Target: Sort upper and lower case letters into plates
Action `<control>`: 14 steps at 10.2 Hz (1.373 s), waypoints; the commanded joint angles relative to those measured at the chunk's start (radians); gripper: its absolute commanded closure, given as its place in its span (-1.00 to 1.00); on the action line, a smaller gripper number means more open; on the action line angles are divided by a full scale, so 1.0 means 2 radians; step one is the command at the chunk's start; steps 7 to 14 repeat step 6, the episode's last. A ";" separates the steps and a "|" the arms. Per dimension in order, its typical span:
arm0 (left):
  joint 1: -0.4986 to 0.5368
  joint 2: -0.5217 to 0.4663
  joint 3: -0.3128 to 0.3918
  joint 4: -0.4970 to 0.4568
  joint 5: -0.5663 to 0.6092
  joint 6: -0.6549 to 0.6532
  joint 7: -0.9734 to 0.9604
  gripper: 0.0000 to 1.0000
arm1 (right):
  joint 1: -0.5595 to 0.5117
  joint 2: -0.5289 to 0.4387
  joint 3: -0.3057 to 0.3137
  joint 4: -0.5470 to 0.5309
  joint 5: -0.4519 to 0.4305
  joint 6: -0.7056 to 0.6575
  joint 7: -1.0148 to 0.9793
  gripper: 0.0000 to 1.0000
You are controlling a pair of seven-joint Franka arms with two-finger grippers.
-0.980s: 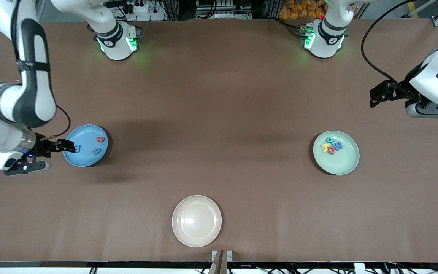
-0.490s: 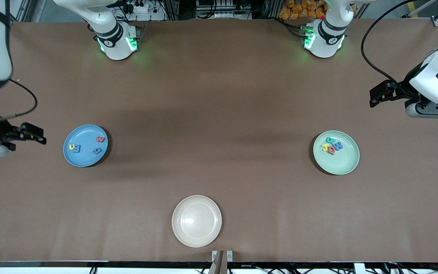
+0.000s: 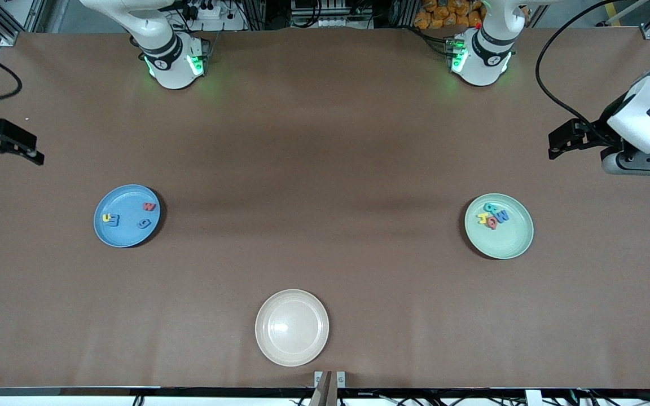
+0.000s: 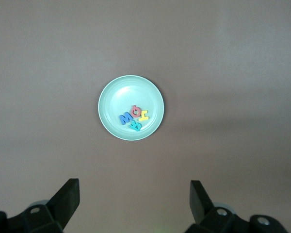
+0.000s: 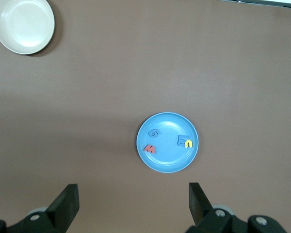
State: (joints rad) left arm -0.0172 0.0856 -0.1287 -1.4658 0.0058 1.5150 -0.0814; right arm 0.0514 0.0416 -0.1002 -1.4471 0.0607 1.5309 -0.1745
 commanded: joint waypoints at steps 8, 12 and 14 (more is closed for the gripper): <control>0.000 0.002 -0.001 0.010 -0.008 -0.010 -0.003 -1.00 | -0.014 -0.045 0.023 -0.043 -0.031 -0.010 0.044 -1.00; 0.000 0.002 -0.001 0.010 -0.008 -0.010 -0.003 -1.00 | -0.014 -0.045 0.023 -0.043 -0.031 -0.010 0.044 -1.00; 0.000 0.002 -0.001 0.010 -0.008 -0.010 -0.003 -1.00 | -0.014 -0.045 0.023 -0.043 -0.031 -0.010 0.044 -1.00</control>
